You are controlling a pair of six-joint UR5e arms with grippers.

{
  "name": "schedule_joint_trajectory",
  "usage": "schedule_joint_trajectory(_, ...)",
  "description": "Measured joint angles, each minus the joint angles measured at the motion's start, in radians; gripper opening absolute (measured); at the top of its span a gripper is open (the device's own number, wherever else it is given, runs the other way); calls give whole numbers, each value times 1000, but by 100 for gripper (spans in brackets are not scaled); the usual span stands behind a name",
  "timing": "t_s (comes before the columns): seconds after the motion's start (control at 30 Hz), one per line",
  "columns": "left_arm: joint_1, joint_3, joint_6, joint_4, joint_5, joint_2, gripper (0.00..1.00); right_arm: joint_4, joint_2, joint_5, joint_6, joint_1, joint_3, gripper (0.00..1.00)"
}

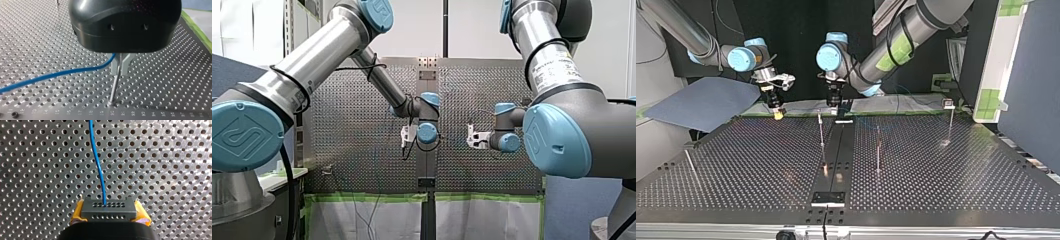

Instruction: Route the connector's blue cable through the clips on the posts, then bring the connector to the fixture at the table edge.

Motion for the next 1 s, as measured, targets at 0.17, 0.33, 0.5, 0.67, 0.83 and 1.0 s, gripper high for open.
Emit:
schedule_joint_trajectory(0.17, 5, 1, 9, 2, 11, -1, 10, -17, 0, -1, 12, 0, 0, 0)
schedule_joint_trajectory(0.33, 7, 1, 11, 2, 19, -2, 12, -27, 1, 1, 20, 0, 0, 0)
schedule_joint_trajectory(0.5, 8, 1, 11, 1, 22, -10, 12, -30, 2, 3, 21, 0, 0, 0)
schedule_joint_trajectory(0.67, 11, 2, 11, 3, 25, -32, 12, -30, 2, 3, 21, 0, 0, 0)
schedule_joint_trajectory(0.83, 14, 2, 7, 9, 30, -48, 12, -32, 2, 4, 21, 0, 0, 0)
schedule_joint_trajectory(1.0, 18, 7, 5, 13, 33, -50, 12, -33, 2, 5, 22, 0, 0, 0)
